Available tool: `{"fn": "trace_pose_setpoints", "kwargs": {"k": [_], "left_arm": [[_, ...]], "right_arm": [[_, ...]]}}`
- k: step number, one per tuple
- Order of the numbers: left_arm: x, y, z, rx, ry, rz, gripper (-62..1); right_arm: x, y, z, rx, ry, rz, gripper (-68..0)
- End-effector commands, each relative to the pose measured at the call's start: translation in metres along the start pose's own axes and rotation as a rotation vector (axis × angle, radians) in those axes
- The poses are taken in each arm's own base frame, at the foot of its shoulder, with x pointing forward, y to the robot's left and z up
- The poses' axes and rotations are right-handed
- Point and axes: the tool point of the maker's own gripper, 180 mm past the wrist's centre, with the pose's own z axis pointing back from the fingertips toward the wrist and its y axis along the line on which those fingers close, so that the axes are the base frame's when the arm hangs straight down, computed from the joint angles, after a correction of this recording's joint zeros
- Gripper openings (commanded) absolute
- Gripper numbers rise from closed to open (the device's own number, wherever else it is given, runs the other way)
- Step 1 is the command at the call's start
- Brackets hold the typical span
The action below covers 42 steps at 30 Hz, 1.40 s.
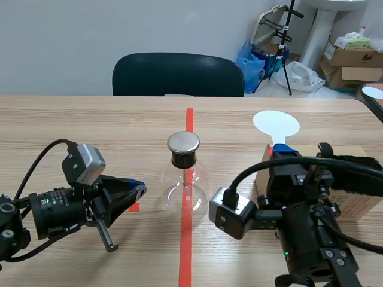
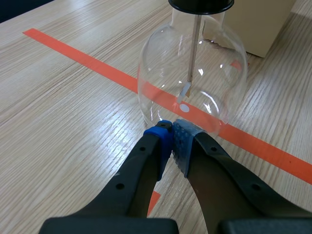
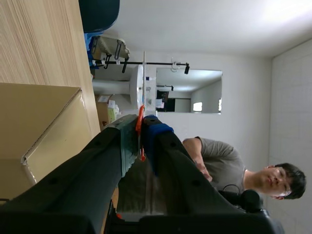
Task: Do the electroscope experiment
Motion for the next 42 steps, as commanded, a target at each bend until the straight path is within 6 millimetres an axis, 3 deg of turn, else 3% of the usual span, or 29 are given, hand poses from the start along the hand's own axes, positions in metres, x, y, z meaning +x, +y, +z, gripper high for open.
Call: {"fn": "trace_pose_setpoints", "kwargs": {"k": [1,11,16,19,26,35,42], "left_arm": [[0.013,0.002,-0.002,0.007,-0.050,-0.001,-57.7],[0.013,0.003,-0.002,0.007,-0.049,-0.002,-57.7],[0.007,0.002,0.008,0.004,-0.032,-0.007,-57.7],[0.009,-0.005,0.021,-0.013,-0.050,-0.017,-57.7],[0.020,-0.031,0.066,-0.070,-0.081,-0.052,-57.7],[0.052,-0.085,0.124,-0.235,-0.138,-0.019,-57.7],[0.082,-0.101,0.140,-0.279,-0.168,-0.063,-57.7]], "right_arm": [[-0.008,-0.007,-0.004,-0.030,0.012,0.011,-66.5],[-0.031,-0.019,0.004,-0.038,0.058,-0.011,-66.5],[-0.039,-0.018,0.013,-0.023,0.039,0.004,-66.5],[-0.046,-0.014,0.019,-0.006,0.026,0.007,-66.5],[-0.054,-0.031,0.028,-0.101,-0.008,-0.009,-66.5],[-0.056,-0.030,0.043,-0.139,-0.079,0.018,-66.5],[-0.061,-0.005,0.044,-0.115,-0.069,0.012,-66.5]]}}
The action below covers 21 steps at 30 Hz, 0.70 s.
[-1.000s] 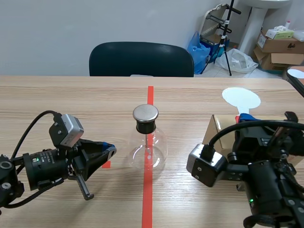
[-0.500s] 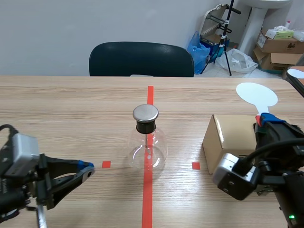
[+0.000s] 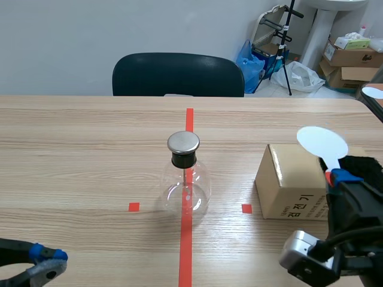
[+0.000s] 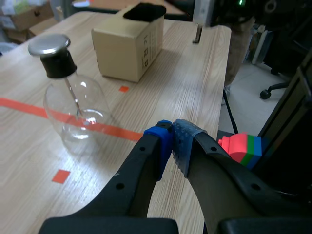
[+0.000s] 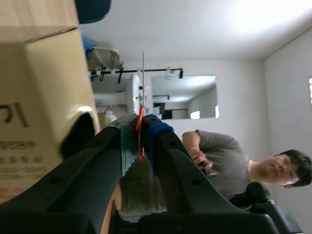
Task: Do the electroscope experiment
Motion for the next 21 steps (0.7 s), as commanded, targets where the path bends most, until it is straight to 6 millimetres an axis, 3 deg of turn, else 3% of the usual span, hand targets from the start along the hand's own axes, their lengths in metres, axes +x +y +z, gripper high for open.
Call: {"fn": "trace_pose_setpoints", "kwargs": {"k": [1,9,11,15,17,21], "left_arm": [[0.014,0.006,-0.004,0.017,-0.053,-0.017,-57.7],[0.024,0.008,-0.007,0.007,-0.066,-0.055,-56.6],[0.024,0.008,-0.007,0.006,-0.066,-0.055,-47.9],[0.026,0.008,-0.007,0.006,-0.075,-0.055,-11.6],[0.031,0.009,-0.007,0.014,-0.102,-0.048,1.4],[0.040,0.015,-0.006,0.044,-0.149,-0.029,1.4]], "right_arm": [[-0.004,-0.009,-0.007,-0.067,0.012,0.022,-66.5],[-0.009,0.010,-0.013,-0.027,0.045,0.021,-66.5],[-0.007,0.016,-0.013,-0.010,0.036,0.032,-66.5],[-0.005,0.021,-0.011,0.008,0.029,0.040,-66.5],[-0.005,0.022,-0.011,0.013,0.028,0.048,-66.5],[-0.006,0.024,-0.013,0.021,0.035,0.059,-66.5]]}}
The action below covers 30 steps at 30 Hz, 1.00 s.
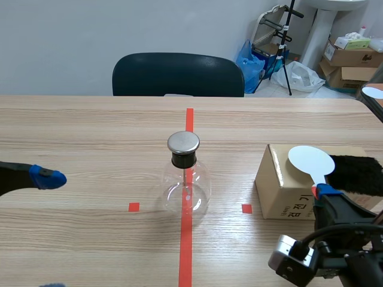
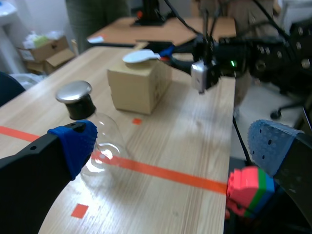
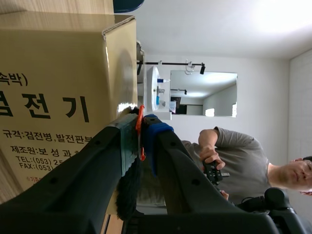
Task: Do the electroscope experiment
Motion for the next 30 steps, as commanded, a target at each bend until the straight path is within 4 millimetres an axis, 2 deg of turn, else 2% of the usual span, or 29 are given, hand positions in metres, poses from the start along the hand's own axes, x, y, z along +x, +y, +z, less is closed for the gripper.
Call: {"fn": "trace_pose_setpoints", "kwargs": {"k": [1,11,20,30], "left_arm": [[0.007,0.003,-0.002,0.007,-0.033,-0.008,1.4],[0.001,0.003,-0.002,0.006,-0.005,-0.007,1.4],[0.001,0.003,-0.002,0.007,-0.005,-0.007,1.4],[0.001,0.003,-0.002,0.007,-0.005,-0.007,1.4]], "right_arm": [[-0.002,-0.014,-0.006,-0.069,0.010,0.024,-66.5],[0.002,-0.002,-0.008,-0.044,0.006,0.000,-66.5],[0.008,0.000,-0.007,-0.040,-0.003,-0.010,-66.5],[0.011,0.004,0.002,-0.025,0.007,-0.033,-66.5]]}}
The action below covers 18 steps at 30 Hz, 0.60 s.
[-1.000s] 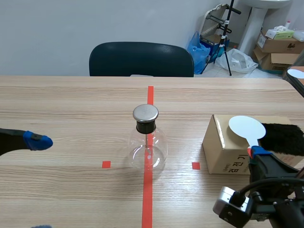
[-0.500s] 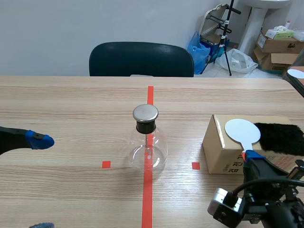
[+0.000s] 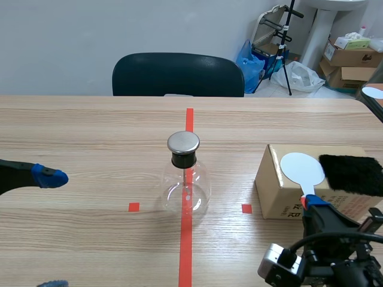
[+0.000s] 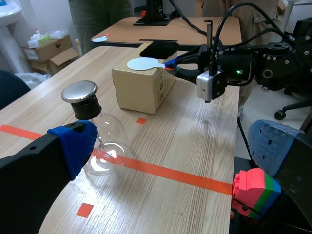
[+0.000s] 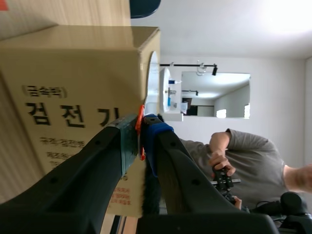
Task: Do the electroscope experiment
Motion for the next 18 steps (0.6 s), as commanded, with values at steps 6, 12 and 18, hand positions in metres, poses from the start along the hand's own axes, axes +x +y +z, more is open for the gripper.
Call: {"fn": "trace_pose_setpoints", "kwargs": {"k": [6,12,18], "left_arm": [[0.0047,0.0008,-0.0009,0.009,-0.028,0.007,1.4],[0.0047,0.0008,-0.0009,0.009,-0.028,0.007,1.4],[0.0047,0.0008,-0.0009,0.009,-0.028,0.007,1.4]], "right_arm": [[-0.0030,-0.0148,-0.0010,-0.070,0.016,0.017,-66.5],[-0.0016,-0.0148,-0.0009,-0.070,0.010,0.016,-66.5],[-0.0030,-0.0150,-0.0009,-0.071,0.017,0.014,-66.5]]}}
